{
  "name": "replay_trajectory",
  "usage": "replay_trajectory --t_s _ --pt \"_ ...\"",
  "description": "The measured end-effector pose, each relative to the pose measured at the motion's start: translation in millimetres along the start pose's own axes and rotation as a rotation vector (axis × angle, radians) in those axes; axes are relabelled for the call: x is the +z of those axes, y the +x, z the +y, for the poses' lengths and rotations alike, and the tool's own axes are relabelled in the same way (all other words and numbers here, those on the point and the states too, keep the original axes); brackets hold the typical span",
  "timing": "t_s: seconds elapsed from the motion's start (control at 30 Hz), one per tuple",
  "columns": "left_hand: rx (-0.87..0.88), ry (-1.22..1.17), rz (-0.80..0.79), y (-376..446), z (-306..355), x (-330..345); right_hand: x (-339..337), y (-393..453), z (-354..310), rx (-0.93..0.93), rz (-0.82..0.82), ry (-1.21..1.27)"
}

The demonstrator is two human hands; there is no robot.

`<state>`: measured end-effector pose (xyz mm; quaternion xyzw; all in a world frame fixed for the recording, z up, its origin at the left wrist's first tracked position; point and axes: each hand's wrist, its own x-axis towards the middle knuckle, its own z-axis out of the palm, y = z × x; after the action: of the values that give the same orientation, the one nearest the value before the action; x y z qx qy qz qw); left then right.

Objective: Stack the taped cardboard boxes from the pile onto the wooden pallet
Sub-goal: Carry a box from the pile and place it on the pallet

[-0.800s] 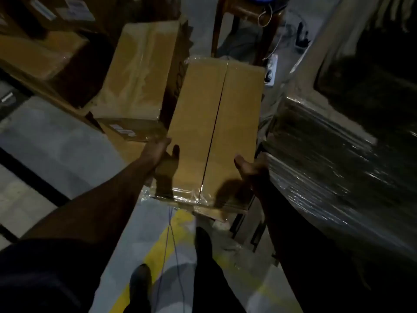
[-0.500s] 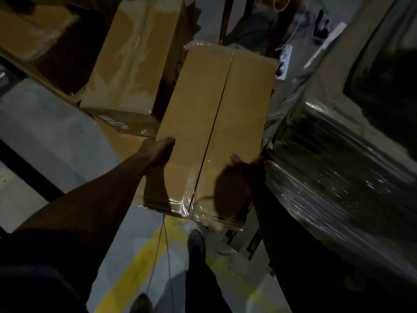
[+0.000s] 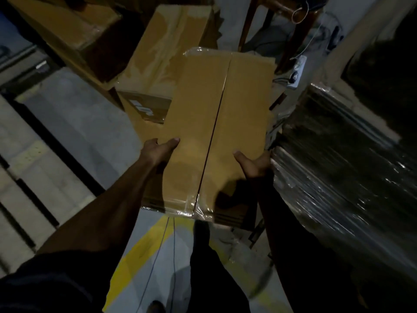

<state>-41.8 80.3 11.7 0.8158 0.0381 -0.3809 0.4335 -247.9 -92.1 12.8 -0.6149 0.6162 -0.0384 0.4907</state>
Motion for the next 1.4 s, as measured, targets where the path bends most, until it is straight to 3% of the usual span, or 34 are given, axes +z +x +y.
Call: replay_trajectory --t_s 0.33,0.6,0.73,1.07,1.4 --pt "0.172 -0.114 0.084 -161 -119 -123 13 -236 61 -0.192 0.090 0.146" --pt "0.158 -0.098 0.385 -315 -244 -253 72 -403 84 -0.318 -0.109 0.066" --pt "0.077 -0.092 0.607 -375 -306 -323 127 -472 75 -0.431 -0.280 -0.020" --pt "-0.027 -0.147 0.904 -471 -439 -470 283 -621 32 -0.751 -0.652 -0.341" --pt "-0.210 -0.195 1.053 -456 -537 -653 516 -741 -18 -0.878 -0.916 -0.489"
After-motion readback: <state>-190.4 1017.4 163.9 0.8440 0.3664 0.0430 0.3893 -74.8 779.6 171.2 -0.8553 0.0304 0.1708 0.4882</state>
